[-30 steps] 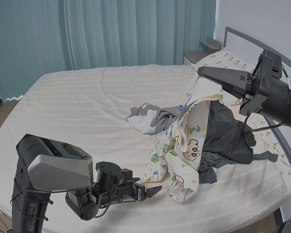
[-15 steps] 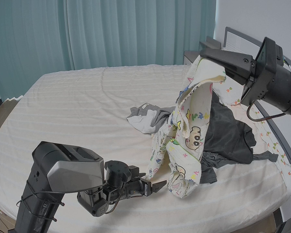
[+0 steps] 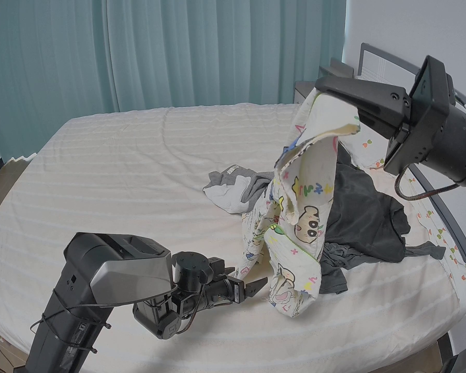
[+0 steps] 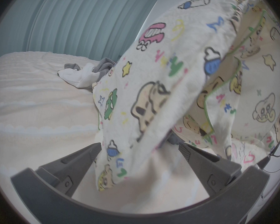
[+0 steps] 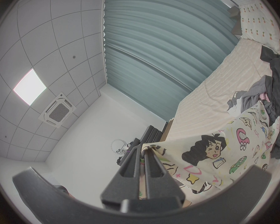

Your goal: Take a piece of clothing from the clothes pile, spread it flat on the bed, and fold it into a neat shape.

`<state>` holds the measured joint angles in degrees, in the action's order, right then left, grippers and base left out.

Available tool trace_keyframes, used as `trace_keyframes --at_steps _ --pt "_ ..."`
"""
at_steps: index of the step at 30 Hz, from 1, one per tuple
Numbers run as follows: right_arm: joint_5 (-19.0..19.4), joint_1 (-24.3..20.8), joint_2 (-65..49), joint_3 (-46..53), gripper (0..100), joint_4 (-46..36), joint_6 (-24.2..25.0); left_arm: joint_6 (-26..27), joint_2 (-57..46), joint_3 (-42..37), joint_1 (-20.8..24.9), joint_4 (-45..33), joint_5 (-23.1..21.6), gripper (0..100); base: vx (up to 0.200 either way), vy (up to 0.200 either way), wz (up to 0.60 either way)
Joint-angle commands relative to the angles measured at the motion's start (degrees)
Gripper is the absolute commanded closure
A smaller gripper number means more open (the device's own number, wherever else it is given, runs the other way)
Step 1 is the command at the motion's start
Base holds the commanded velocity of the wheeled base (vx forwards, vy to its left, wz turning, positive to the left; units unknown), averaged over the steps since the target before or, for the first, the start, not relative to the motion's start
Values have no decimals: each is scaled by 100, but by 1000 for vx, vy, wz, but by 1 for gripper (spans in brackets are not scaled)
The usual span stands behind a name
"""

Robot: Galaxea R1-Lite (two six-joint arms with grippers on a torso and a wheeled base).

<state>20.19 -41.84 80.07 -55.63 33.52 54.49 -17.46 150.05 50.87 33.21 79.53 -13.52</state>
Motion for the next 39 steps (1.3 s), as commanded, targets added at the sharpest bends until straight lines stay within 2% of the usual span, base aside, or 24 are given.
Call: trace_keyframes --at_steps 1,7,8,15,18,21,26,31,34,35,38,39 --pt "3 -26 9 -1 100 5 44 -3 24 160 -51 -52 -63 0 0 0 0" --pt "3 -26 -26 17 100 14 123 -21 15 318 -78 -509 -292 0 0 0 0" --pt "3 -26 -61 34 100 5 123 -12 15 309 -78 -509 -318 100 0 0 0" --pt "3 53 -167 149 100 5 132 -162 6 239 -86 -333 -265 100 0 0 0" --pt "38 158 -185 245 100 5 132 -610 -55 257 -121 36 -160 100 0 0 0" --pt "82 290 -185 333 100 14 132 -786 -187 230 -130 159 51 100 0 0 0" --pt "152 536 -185 439 100 31 132 -873 -460 -25 -201 168 218 100 0 0 0" --pt "152 800 -185 579 100 49 114 -882 -1145 -728 -288 186 368 100 0 0 0" --pt "152 818 -185 579 100 49 114 -882 -1171 -754 -288 186 368 100 0 0 0" --pt "152 1134 -123 737 100 49 35 -909 -1831 -1299 -412 353 543 100 0 0 0" --pt "152 1503 -35 852 100 49 -132 -917 -2288 -1457 -464 546 1229 100 0 0 0" --pt "152 1503 -35 852 100 49 -132 -917 -2288 -1457 -464 546 1229 100 0 0 0"
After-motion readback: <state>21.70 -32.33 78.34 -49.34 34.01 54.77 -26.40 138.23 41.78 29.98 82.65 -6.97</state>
